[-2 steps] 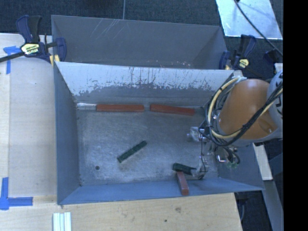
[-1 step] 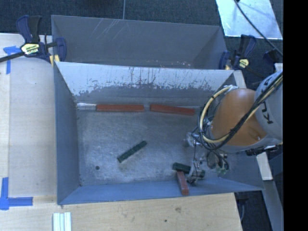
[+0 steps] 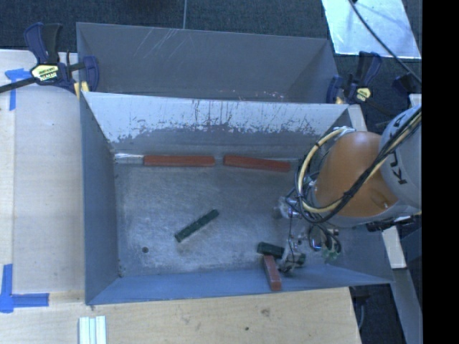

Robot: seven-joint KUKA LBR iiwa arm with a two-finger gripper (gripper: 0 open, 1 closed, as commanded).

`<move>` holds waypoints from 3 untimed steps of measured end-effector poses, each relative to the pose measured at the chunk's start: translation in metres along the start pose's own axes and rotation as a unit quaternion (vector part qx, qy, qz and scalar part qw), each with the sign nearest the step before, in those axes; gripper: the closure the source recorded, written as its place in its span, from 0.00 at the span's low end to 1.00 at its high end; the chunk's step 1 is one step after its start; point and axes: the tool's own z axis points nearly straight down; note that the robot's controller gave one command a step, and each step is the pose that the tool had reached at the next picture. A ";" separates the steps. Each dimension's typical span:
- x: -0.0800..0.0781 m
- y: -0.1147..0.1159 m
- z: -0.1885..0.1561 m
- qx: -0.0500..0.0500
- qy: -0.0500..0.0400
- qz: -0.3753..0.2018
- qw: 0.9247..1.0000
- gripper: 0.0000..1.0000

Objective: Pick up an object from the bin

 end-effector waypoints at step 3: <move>-0.002 0.000 -0.013 0.000 -0.002 -0.003 1.000 1.00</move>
Offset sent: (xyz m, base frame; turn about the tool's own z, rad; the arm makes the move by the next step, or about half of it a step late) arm 0.0000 0.0000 0.0000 0.0000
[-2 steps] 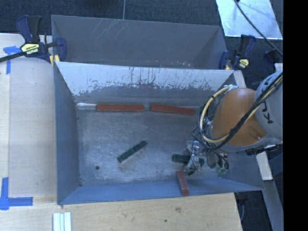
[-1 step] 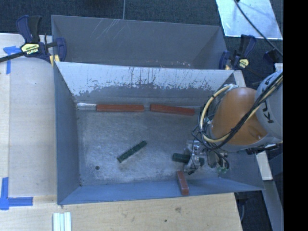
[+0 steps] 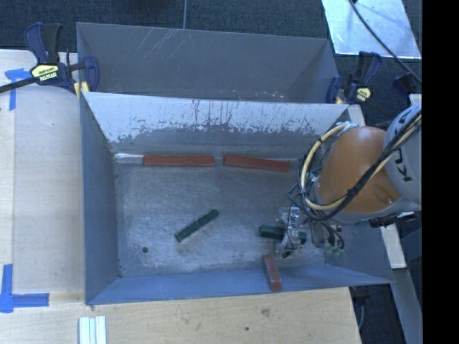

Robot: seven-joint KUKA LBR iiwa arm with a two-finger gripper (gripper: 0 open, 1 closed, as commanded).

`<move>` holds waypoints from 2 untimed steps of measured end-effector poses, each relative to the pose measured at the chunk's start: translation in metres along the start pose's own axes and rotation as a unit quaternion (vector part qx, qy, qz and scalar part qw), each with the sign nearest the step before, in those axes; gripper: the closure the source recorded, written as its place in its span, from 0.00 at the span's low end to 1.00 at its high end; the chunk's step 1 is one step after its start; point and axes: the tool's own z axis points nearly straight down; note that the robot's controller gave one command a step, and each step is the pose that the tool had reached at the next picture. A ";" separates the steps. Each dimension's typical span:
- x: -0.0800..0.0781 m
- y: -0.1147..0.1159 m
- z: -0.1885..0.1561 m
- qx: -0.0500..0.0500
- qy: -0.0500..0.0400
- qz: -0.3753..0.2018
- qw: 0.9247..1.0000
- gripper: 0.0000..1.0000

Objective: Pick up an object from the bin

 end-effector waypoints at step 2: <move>-0.004 -0.001 -0.086 0.000 -0.001 -0.002 1.000 1.00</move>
Offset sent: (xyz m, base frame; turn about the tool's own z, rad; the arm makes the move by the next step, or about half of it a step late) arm -0.0001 0.0001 0.0589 0.0000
